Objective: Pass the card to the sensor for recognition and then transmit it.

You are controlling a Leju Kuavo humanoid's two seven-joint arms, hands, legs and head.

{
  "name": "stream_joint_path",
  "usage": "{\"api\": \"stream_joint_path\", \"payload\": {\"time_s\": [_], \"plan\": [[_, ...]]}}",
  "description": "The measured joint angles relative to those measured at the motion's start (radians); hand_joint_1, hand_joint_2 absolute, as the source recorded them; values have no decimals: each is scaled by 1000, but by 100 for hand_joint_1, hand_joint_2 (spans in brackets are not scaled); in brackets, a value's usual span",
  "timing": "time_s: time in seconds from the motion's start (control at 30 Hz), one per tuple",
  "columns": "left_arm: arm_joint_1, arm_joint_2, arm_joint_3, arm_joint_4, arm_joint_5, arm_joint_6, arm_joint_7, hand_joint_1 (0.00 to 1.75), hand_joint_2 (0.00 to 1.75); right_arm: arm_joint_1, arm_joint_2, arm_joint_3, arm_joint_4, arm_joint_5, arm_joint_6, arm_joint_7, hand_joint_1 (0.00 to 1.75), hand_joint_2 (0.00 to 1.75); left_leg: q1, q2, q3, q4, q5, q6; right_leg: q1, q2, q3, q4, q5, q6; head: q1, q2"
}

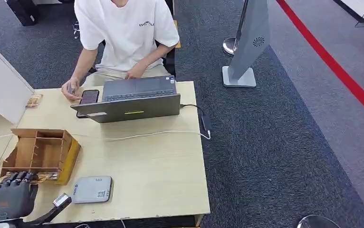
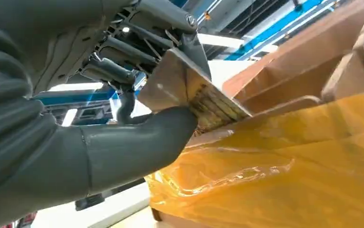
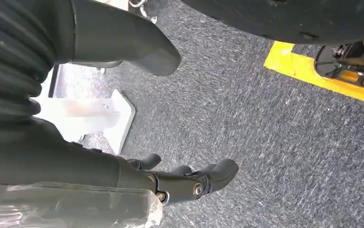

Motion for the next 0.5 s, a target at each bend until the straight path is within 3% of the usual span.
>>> {"api": "stream_joint_path", "payload": {"time_s": [0.13, 0.23, 0.5], "plan": [[-13, 2, 0, 22, 10, 6, 0, 175, 175, 0, 0, 0, 0, 0, 0, 0, 0, 175, 0, 0, 0, 0, 0, 0, 0, 0, 0, 0, 0, 0, 0, 0], [-14, 18, -25, 42, 66, 8, 60, 175, 175, 0, 0, 0, 0, -5, -1, 3, 0, 175, 0, 1, 1, 0, 0, 0, 0, 1, 0, 0, 0, 0, 0, 0], [-36, 34, -43, 97, 83, 13, 26, 175, 175, 1, -2, 0, 0, -10, 0, 4, 0, 175, 0, 0, 1, 0, 0, 0, 0, 0, 1, 0, 0, 0, 1, 0]]}}
